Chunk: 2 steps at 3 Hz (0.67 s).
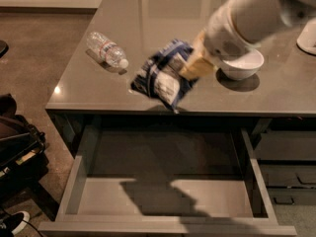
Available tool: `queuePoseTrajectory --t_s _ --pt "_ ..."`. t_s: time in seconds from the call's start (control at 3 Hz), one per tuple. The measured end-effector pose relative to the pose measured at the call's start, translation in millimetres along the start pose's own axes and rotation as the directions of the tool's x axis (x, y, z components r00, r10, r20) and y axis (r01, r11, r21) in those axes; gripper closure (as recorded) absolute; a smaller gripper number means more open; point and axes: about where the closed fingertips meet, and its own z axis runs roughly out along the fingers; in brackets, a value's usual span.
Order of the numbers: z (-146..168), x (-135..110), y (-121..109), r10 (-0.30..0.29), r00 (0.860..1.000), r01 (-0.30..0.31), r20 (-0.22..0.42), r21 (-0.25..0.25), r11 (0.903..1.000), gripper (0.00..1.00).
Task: Pick blue chip bag from top drawer and place on counter
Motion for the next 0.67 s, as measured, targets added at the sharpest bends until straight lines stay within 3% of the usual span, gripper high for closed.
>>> queuePoseTrajectory --t_s 0.33,0.67 --pt "-9.6 -44.9 -17.7 -0.054 0.997 0.052 0.064 0.030 0.9982 1.00" --pt "3.8 -29.8 -21.7 -0.034 0.998 0.033 0.056 0.016 0.9993 1.00"
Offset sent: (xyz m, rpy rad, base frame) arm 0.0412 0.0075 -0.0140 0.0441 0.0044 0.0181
